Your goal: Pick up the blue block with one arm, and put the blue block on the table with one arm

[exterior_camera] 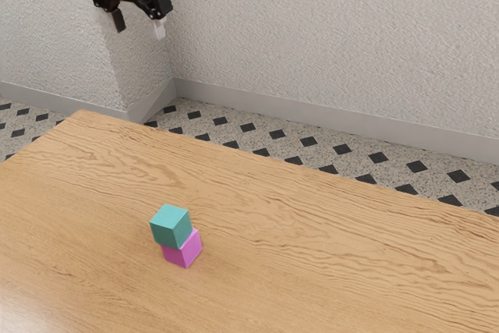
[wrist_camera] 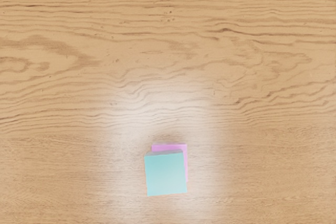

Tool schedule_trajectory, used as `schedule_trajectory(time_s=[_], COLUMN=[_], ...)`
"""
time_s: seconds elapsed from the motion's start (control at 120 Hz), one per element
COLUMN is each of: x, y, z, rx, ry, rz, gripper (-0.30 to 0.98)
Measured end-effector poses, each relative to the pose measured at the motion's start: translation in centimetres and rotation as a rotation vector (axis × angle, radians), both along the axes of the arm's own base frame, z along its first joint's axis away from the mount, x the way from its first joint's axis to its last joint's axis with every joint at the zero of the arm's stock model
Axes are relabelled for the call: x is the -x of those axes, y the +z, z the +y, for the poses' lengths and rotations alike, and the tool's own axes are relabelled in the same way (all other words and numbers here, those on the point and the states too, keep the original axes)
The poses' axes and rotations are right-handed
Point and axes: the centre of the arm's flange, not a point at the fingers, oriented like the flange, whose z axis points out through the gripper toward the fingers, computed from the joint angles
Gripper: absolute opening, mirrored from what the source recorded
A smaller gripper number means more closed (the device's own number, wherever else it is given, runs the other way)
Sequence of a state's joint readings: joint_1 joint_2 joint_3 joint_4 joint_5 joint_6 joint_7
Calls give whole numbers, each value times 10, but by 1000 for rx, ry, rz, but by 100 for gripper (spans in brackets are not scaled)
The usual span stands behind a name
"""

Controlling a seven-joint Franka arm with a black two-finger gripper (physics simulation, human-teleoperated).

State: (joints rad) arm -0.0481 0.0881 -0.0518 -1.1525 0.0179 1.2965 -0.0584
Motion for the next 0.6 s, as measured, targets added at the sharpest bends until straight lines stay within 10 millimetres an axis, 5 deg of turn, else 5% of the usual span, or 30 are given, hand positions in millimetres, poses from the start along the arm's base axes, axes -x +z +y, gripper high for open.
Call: schedule_trajectory(time_s=[0.183, 0.408, 0.6], x=[-22, 15, 21], y=[-29, -183, -260], z=[5, -49, -32], rx=[5, -29, 1], ry=[9, -92, -52], rz=[19, 129, 123], gripper=[69, 69, 69])
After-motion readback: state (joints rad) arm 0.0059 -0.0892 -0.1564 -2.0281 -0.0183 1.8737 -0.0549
